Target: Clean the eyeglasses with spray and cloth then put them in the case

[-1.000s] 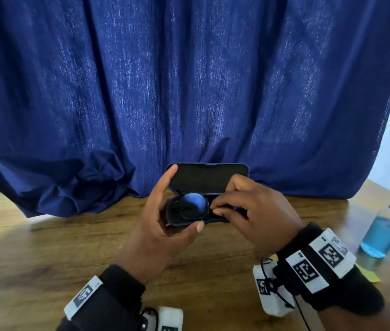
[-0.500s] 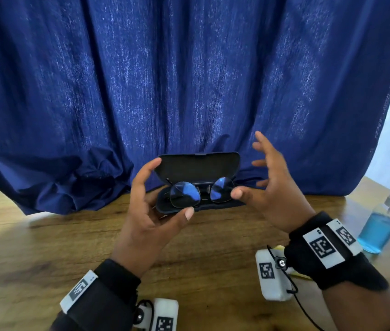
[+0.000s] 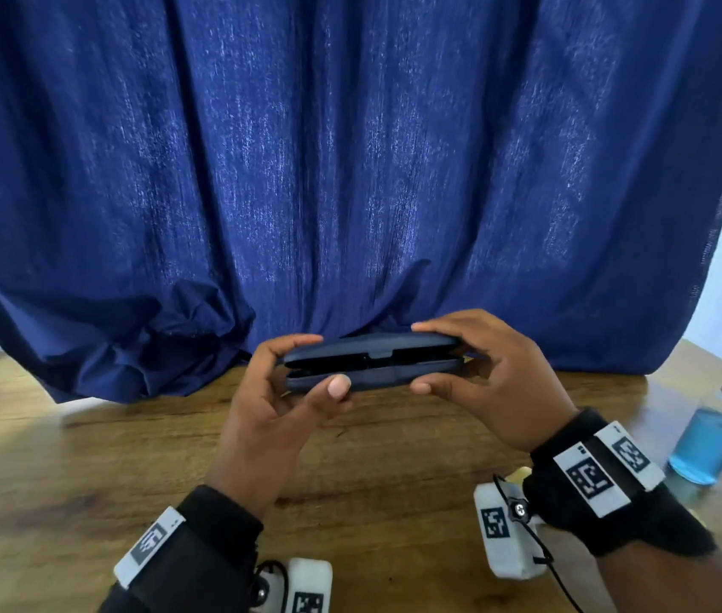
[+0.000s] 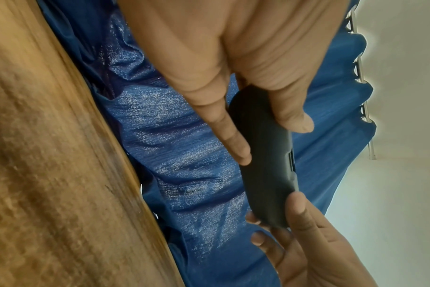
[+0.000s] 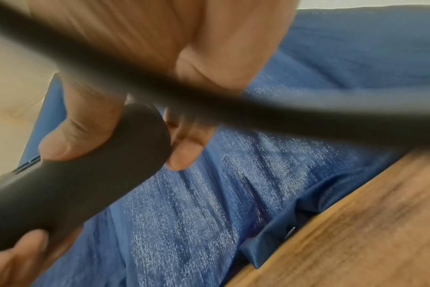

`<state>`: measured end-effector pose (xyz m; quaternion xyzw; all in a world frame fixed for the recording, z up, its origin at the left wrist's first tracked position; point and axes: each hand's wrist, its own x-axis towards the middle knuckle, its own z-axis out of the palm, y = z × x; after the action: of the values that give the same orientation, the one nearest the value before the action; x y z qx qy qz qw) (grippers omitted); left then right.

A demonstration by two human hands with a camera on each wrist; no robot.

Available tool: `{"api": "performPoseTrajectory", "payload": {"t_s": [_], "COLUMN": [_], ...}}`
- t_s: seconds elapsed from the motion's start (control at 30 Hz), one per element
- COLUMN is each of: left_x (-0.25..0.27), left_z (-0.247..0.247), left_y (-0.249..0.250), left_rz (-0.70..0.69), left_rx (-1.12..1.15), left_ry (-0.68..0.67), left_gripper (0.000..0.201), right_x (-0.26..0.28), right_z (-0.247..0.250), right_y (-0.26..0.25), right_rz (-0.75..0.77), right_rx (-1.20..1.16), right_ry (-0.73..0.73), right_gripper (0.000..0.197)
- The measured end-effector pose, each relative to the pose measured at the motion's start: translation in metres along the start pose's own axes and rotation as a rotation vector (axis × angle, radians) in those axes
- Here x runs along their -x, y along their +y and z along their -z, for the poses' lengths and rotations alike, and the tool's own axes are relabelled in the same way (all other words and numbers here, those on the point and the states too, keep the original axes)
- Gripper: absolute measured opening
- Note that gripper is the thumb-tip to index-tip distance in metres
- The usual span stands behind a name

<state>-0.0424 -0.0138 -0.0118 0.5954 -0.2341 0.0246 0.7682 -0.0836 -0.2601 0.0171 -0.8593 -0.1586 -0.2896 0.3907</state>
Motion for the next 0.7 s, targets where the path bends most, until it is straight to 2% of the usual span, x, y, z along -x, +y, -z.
{"api": "performPoseTrajectory", "payload": {"t_s": [0.2, 0.43, 0.57, 0.7], "left_x": [-0.001, -0.002, -0.005, -0.004], "left_z": [0.003, 0.004, 0.013, 0.022], "left_y": [0.002, -0.002, -0.005, -0.012], "left_rz": [0.000, 0.037, 0.151, 0.265], "left_rx": [-0.023, -0.098, -0.329, -0.627], "left_ry": [-0.008, 0.039, 0.010, -0.130], "left_gripper": [0.042, 0.042, 0.043, 0.038], "right_x": [0.001, 0.001, 0.001, 0.002], "right_z": [-0.010, -0.013, -0.014, -0.018], "right_y": [0.004, 0.006, 0.015, 0.025], "right_rz": [0.026, -0.017, -0.051, -0.153], "right_rx": [0.003, 0.029, 0.095, 0.191], "right_ry": [0.016, 0.007, -0.057, -0.244], "right_gripper": [0.044, 0.043, 0.044, 0.042]}}
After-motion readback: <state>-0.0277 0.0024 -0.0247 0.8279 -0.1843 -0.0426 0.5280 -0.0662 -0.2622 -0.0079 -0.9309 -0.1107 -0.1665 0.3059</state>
